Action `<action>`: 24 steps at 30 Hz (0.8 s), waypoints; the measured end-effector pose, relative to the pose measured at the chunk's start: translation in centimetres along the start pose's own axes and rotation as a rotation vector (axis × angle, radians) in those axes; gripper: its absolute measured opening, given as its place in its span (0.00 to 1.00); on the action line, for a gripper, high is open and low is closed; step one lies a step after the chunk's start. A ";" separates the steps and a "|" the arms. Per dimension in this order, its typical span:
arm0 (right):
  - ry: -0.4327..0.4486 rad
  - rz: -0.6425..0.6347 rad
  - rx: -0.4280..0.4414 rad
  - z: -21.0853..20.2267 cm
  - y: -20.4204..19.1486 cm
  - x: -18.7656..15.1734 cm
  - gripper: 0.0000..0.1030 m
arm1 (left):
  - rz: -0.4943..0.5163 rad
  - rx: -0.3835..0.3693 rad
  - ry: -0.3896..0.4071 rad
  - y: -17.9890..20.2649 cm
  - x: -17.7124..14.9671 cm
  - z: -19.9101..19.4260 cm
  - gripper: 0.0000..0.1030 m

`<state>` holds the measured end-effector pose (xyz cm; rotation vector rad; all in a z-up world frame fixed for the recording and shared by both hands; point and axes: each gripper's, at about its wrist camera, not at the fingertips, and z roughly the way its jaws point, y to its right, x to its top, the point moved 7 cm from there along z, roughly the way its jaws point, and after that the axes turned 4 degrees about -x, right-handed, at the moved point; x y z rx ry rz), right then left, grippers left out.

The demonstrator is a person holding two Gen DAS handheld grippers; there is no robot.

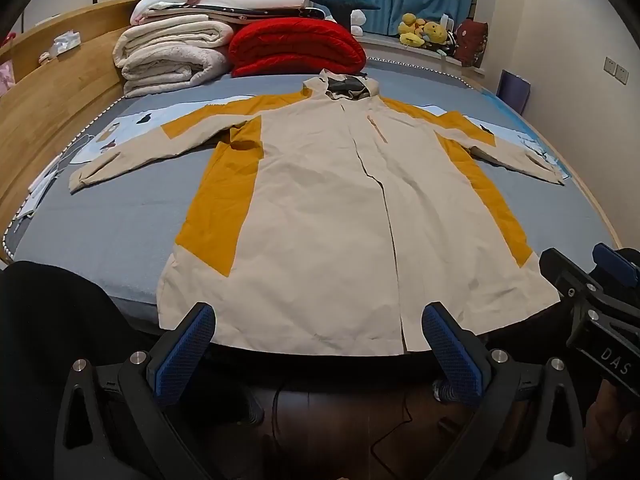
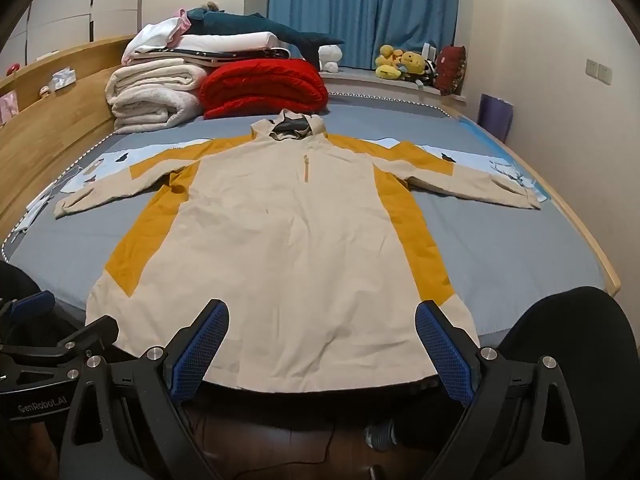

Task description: Fold large clothes

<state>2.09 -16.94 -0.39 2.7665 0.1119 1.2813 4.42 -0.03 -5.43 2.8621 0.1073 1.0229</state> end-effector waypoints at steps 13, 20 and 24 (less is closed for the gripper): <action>0.005 -0.003 0.001 -0.1 0.0 0.1 0.91 | 0.004 -0.020 0.007 0.6 0.1 0.0 1.00; 0.005 -0.001 0.001 -0.1 -0.1 0.2 0.91 | 0.004 -0.016 0.006 0.7 0.1 0.1 1.00; 0.005 -0.001 0.000 -0.1 -0.1 0.1 0.91 | 0.003 -0.017 0.006 0.6 0.1 0.1 1.00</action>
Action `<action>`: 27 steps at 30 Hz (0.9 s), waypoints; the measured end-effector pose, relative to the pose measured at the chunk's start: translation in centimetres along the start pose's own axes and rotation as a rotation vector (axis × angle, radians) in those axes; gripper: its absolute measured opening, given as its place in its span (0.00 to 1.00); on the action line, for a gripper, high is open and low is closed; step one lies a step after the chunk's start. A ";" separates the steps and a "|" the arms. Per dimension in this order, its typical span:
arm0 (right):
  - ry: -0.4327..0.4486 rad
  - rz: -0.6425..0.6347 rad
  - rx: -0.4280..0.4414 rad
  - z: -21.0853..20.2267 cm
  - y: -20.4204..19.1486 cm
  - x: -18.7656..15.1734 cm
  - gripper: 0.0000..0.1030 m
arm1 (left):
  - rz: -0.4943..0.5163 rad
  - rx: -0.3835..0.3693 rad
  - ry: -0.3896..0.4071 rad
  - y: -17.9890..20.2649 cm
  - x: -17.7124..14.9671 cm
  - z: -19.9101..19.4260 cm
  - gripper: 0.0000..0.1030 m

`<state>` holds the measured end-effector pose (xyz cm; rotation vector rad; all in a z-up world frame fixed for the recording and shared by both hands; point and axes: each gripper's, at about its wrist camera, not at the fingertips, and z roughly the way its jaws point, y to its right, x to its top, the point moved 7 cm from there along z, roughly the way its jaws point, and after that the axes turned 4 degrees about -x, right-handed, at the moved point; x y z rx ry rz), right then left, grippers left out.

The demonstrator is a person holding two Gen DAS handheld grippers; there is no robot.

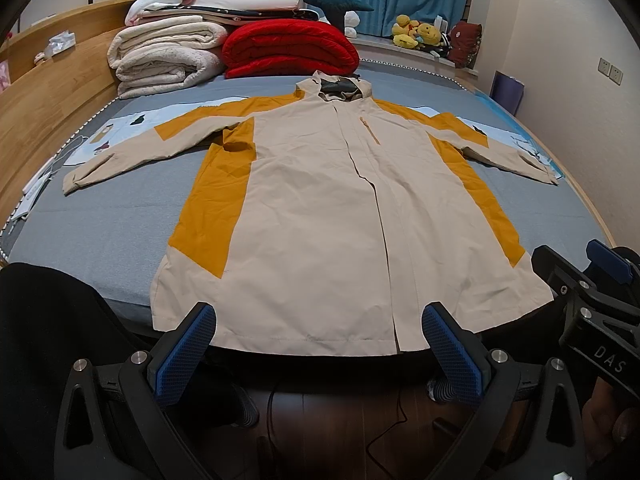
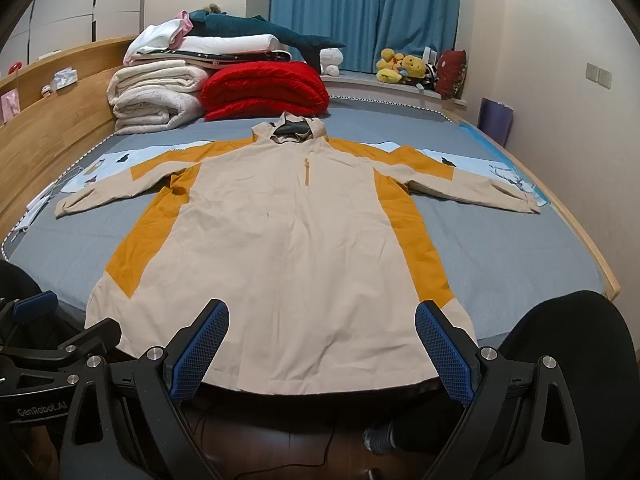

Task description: Fold large clothes

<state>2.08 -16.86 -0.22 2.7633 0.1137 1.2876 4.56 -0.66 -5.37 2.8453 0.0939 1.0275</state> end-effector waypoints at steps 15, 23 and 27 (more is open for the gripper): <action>0.001 0.001 -0.001 0.0 0.0 -0.1 0.91 | -0.008 -0.035 -0.008 0.1 -0.4 0.0 0.81; -0.017 0.014 -0.011 0.3 0.7 0.3 0.82 | -0.027 -0.100 -0.084 0.5 -0.3 -0.8 0.35; -0.044 0.037 -0.001 0.8 1.7 0.6 0.76 | 0.030 -0.046 0.020 0.1 2.1 -2.3 0.30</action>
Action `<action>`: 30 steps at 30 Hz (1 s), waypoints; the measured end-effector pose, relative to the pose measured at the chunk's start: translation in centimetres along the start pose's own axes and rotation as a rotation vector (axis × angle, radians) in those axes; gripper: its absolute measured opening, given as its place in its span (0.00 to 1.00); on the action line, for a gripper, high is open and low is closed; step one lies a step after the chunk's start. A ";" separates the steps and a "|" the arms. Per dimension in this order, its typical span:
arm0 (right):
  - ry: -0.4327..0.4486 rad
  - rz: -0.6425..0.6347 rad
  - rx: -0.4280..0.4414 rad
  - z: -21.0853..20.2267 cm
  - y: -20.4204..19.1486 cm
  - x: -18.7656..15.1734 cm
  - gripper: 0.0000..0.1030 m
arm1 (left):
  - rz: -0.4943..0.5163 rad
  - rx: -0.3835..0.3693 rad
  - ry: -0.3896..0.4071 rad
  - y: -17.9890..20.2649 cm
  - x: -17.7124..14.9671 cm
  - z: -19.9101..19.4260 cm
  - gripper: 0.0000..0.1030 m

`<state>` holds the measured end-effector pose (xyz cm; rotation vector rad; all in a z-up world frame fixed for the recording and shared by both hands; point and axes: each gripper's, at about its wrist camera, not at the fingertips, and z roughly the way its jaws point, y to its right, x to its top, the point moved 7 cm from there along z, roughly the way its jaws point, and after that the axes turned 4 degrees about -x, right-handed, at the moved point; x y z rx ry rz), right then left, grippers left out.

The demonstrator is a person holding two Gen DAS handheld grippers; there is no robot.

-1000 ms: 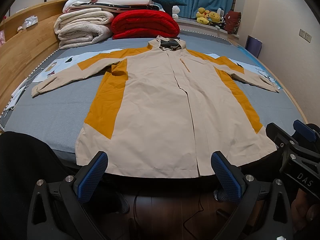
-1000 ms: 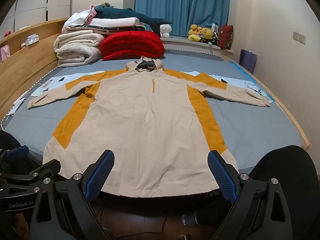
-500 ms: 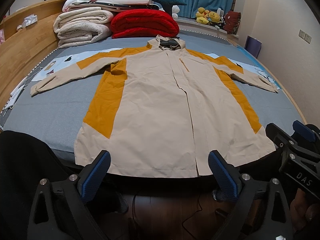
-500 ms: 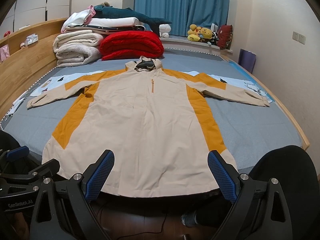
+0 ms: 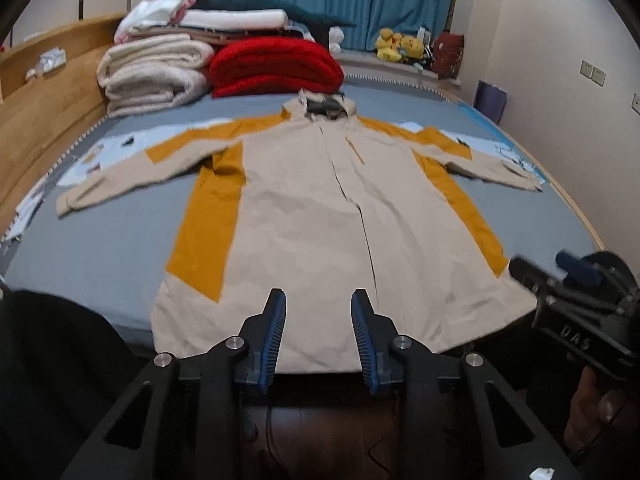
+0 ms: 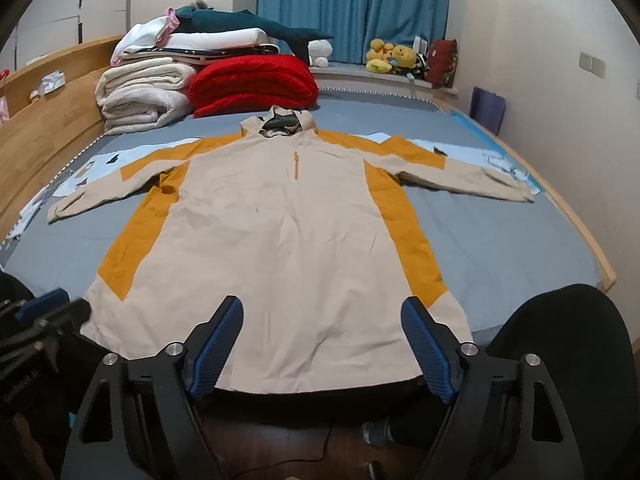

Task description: Fold large clothes

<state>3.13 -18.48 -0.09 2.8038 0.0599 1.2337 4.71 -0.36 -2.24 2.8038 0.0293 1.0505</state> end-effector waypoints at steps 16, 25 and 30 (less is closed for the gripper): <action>-0.131 0.013 0.035 6.9 -1.4 4.9 0.49 | -0.029 0.004 0.255 -4.0 12.7 3.3 0.30; 0.023 -0.044 0.046 11.6 -3.5 16.5 0.49 | -0.066 0.080 0.233 -10.7 20.0 10.0 0.30; 0.180 -0.076 0.027 13.1 -4.6 24.6 0.49 | -0.106 0.125 0.211 -16.8 23.2 12.9 0.26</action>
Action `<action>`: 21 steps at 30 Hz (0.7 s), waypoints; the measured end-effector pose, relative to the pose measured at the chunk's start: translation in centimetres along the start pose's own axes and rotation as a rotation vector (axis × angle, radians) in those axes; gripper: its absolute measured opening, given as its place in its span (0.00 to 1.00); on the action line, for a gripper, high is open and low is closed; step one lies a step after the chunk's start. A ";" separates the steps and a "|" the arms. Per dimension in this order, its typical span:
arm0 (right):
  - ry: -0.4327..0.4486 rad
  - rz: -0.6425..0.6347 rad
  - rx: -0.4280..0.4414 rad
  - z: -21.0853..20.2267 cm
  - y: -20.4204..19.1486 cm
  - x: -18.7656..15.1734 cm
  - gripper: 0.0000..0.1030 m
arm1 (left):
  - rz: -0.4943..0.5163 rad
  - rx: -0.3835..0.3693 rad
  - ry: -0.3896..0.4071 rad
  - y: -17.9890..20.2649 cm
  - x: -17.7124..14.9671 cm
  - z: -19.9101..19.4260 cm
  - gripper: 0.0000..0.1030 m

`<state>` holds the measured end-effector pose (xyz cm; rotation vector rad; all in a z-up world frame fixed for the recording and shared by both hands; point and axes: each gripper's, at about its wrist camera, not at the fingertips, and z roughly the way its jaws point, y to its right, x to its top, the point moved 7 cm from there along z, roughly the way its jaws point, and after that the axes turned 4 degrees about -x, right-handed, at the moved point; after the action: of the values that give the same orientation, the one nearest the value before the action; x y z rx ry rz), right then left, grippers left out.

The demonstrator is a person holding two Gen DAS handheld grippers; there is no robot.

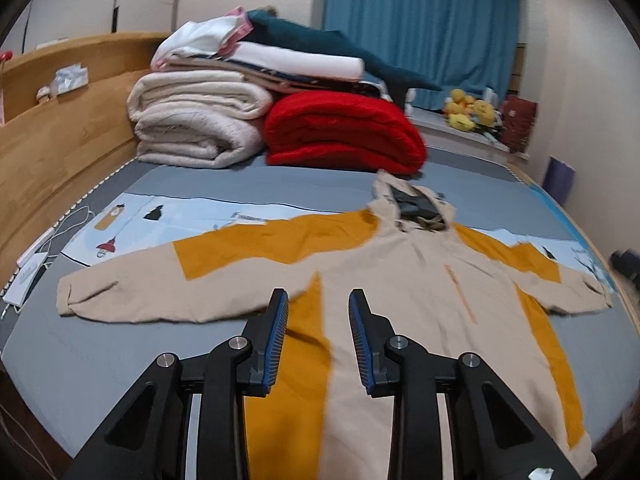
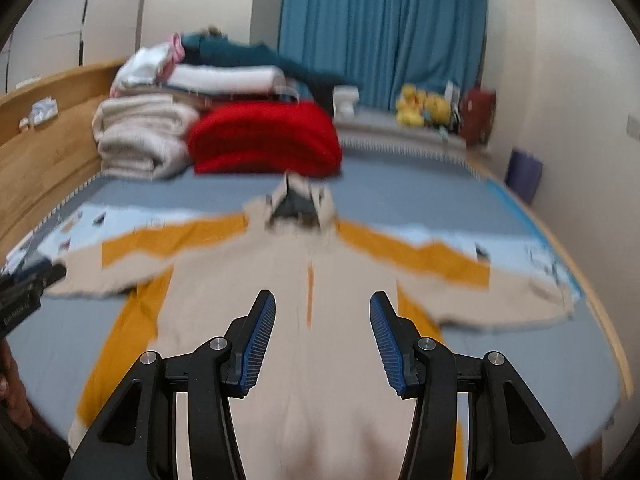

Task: Fold large clothes
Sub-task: 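Grasp the sleeve cuff nearest the left gripper with the left gripper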

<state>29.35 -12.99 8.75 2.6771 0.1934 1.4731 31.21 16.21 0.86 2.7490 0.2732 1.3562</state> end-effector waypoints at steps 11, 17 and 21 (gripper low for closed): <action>0.154 -0.100 0.103 6.7 -4.1 6.0 0.64 | -0.008 0.198 -0.076 -15.2 -1.2 7.5 0.18; 0.065 -0.113 0.143 10.5 -5.0 4.0 0.64 | -0.103 0.305 -0.132 -25.7 -4.7 10.9 0.18; -0.007 -0.107 0.129 13.1 -4.5 2.8 0.64 | -0.223 0.393 -0.147 -32.3 -6.6 11.4 0.18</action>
<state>41.55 -8.21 3.52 2.7217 0.4380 1.4678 32.10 46.92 -15.61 2.9847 0.8930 1.1402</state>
